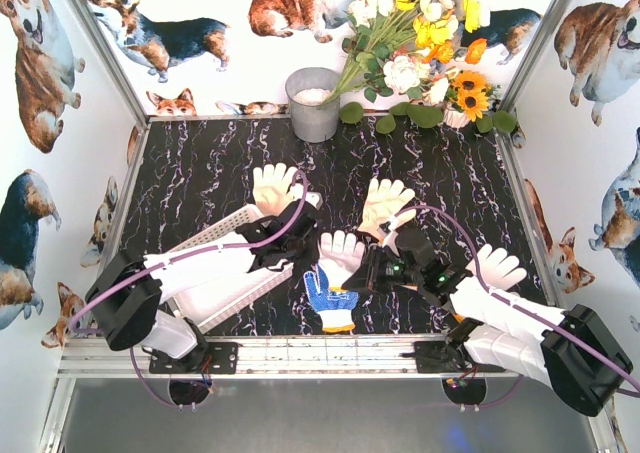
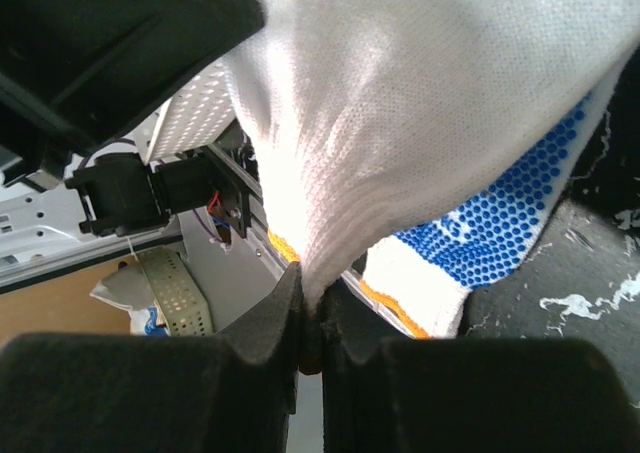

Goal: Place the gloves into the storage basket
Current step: Pair the glove with the glove.

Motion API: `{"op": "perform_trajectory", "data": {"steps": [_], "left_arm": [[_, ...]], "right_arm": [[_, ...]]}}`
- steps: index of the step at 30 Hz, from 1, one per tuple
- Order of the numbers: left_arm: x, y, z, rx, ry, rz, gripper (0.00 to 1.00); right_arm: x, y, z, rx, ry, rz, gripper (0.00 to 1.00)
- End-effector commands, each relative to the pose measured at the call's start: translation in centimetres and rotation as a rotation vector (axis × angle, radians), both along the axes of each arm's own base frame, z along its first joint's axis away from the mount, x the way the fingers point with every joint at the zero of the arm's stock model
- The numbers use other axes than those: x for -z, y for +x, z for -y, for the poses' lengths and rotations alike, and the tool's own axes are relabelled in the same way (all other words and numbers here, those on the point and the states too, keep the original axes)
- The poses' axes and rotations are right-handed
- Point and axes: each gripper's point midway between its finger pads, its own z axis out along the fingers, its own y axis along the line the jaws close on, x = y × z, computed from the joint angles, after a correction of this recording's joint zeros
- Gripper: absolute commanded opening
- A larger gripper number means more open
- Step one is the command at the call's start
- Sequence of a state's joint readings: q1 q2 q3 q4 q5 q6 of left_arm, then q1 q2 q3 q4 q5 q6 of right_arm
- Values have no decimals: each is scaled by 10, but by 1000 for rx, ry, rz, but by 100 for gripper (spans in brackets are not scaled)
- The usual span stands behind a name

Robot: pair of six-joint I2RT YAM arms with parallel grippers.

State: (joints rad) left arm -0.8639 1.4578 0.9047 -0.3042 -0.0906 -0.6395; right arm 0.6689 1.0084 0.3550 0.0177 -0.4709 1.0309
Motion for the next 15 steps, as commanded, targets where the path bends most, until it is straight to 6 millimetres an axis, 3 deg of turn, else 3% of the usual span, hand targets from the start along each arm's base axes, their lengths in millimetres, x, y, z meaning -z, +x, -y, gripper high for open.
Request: {"op": "perform_trajectory", "data": {"steps": [1,15], "left_arm": [[-16,1,2,-9,5,44,0],[-17,-18,1,-11,30,55,0]], "right_arm": [[-1,-8,-2,-32,16,-6,0],[5,-16,-6,-70,2,-30,0]]}}
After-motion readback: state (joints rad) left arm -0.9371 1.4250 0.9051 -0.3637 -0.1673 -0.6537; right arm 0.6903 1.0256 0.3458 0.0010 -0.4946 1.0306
